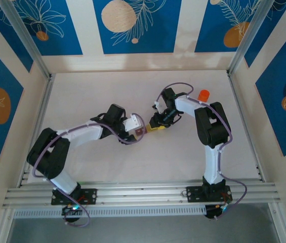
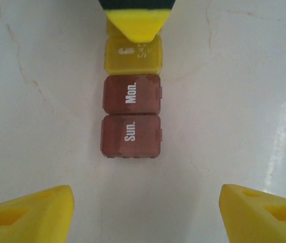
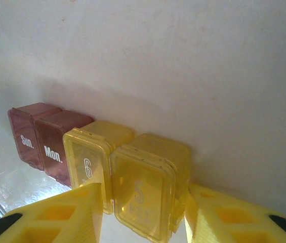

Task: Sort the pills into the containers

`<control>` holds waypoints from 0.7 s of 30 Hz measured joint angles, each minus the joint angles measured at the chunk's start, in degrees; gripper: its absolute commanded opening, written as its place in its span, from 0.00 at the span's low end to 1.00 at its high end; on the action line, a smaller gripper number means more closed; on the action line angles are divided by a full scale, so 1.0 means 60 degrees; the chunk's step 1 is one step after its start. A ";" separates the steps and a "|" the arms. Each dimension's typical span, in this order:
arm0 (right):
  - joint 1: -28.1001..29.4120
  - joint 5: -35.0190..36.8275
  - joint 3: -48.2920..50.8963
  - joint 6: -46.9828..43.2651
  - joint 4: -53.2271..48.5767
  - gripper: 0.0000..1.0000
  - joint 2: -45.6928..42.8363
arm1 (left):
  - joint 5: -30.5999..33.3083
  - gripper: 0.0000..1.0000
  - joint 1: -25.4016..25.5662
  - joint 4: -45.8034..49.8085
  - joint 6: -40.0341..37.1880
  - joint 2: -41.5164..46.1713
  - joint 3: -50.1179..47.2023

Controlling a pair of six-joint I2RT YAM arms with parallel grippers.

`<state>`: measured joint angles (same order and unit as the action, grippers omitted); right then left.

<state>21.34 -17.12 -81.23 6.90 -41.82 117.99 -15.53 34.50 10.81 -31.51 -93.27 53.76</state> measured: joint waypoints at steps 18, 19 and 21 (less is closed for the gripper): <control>0.0004 0.0029 0.0000 -0.0004 0.0000 0.43 0.0000 | 0.1180 0.72 0.0612 0.0667 -0.0357 -0.1439 0.1224; 0.0007 0.0029 0.0000 -0.0004 0.0000 0.43 0.0000 | 0.1198 0.72 0.0616 0.0743 -0.0393 -0.1504 0.1293; 0.0011 0.0029 0.0000 -0.0007 0.0000 0.43 0.0000 | 0.1282 0.72 0.0630 0.0790 -0.0463 -0.1643 0.1435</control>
<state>21.41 -16.95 -81.23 6.85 -41.82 117.99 -7.84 38.28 15.55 -34.28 -103.13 62.37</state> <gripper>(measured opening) 0.430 0.721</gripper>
